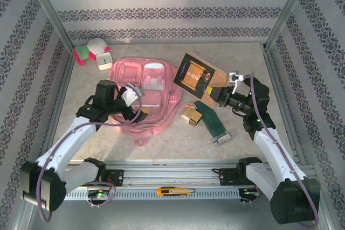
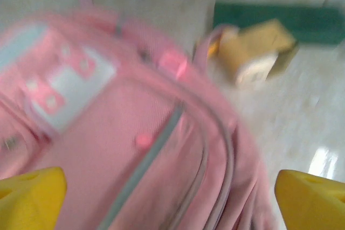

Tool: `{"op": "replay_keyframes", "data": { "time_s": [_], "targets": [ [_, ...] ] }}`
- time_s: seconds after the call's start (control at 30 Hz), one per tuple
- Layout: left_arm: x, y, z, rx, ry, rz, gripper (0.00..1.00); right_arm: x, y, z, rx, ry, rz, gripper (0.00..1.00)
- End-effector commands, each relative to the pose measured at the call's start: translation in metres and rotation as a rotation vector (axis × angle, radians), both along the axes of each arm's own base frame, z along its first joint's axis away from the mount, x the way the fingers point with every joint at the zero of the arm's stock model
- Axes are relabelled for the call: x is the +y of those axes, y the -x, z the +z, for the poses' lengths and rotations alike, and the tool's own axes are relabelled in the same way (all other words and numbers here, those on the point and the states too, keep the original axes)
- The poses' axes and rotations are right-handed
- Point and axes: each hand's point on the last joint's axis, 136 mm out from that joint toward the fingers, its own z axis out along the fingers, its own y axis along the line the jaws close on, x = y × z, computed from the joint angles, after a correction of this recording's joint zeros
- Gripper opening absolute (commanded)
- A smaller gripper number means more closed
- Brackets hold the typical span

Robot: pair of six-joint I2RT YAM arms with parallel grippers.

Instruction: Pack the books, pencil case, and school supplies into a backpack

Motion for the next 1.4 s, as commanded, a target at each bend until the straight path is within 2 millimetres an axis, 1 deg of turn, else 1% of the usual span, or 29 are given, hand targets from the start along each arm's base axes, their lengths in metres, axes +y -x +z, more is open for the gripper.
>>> {"op": "replay_keyframes", "data": {
  "time_s": [0.0,0.13,0.23,0.4,0.47,0.57,0.7,0.73,0.77,0.8,0.83,0.87,0.9,0.93,1.0,1.07,1.1,1.13,1.17,1.2,1.27,1.3,1.37],
  "targets": [
    [0.021,-0.001,-0.022,-0.004,-0.173,-0.001,0.99,-0.005,-0.002,0.000,0.023,-0.029,-0.054,0.00],
    [0.029,-0.006,-0.040,-0.005,-0.260,-0.014,0.99,0.001,0.004,-0.004,0.036,-0.036,-0.002,0.00],
    [0.028,-0.009,-0.048,-0.003,-0.286,-0.025,0.99,0.004,0.007,-0.003,0.033,-0.038,0.020,0.00],
    [0.034,-0.009,-0.075,0.008,-0.428,-0.068,0.99,0.007,0.010,-0.002,0.020,-0.032,0.041,0.00],
    [0.034,-0.015,-0.080,-0.011,-0.455,-0.056,0.99,0.007,0.010,-0.002,0.016,-0.032,0.045,0.00],
    [0.037,-0.027,-0.080,-0.055,-0.488,-0.034,0.97,0.009,0.012,-0.003,0.010,-0.033,0.053,0.00],
    [0.034,-0.042,-0.094,-0.070,-0.496,-0.016,0.95,0.010,0.013,-0.006,0.009,-0.032,0.047,0.00],
    [0.031,-0.045,-0.095,-0.066,-0.485,-0.020,0.92,0.010,0.013,-0.006,0.016,-0.036,0.046,0.00],
    [0.028,-0.044,-0.098,-0.040,-0.477,-0.031,0.83,0.009,0.013,-0.005,0.020,-0.040,0.041,0.00],
    [0.024,-0.044,-0.096,-0.015,-0.463,-0.048,0.68,0.007,0.012,-0.005,0.030,-0.045,0.023,0.00],
    [0.020,-0.046,-0.091,0.006,-0.445,-0.051,0.32,0.003,0.011,-0.003,0.050,-0.055,-0.016,0.00],
    [0.018,-0.051,-0.085,0.014,-0.429,-0.026,0.06,-0.001,0.010,0.002,0.050,-0.061,-0.052,0.00],
    [0.016,-0.051,-0.079,0.026,-0.415,-0.023,0.00,-0.006,0.009,0.006,0.039,-0.056,-0.096,0.00],
    [0.011,-0.048,-0.072,0.041,-0.399,-0.045,0.00,-0.015,0.008,0.008,0.041,-0.053,-0.161,0.00],
    [0.003,-0.045,-0.051,0.047,-0.347,-0.036,0.00,-0.027,0.011,0.015,0.036,-0.049,-0.240,0.00],
    [-0.005,-0.042,-0.026,0.067,-0.269,0.015,0.00,-0.040,0.014,0.011,0.105,-0.024,-0.328,0.00],
    [-0.007,-0.042,-0.014,0.083,-0.227,0.062,0.00,-0.046,0.015,0.008,0.149,-0.014,-0.372,0.00],
    [-0.003,-0.045,-0.002,0.112,-0.189,0.167,0.00,-0.057,0.017,-0.002,0.232,-0.013,-0.446,0.00],
    [0.002,-0.047,0.009,0.168,-0.144,0.283,0.00,-0.066,0.020,-0.010,0.317,-0.048,-0.520,0.00],
    [0.003,-0.046,0.017,0.214,-0.120,0.331,0.00,-0.066,0.023,-0.014,0.351,-0.088,-0.542,0.00],
    [-0.001,-0.040,0.024,0.302,-0.079,0.364,0.00,-0.057,0.029,-0.016,0.376,-0.156,-0.526,0.00],
    [-0.003,-0.040,0.028,0.319,-0.059,0.379,0.00,-0.051,0.033,-0.016,0.385,-0.159,-0.513,0.00],
    [-0.007,-0.043,0.041,0.325,0.002,0.409,0.00,-0.039,0.039,-0.013,0.405,-0.163,-0.481,0.00]
  ]
}}
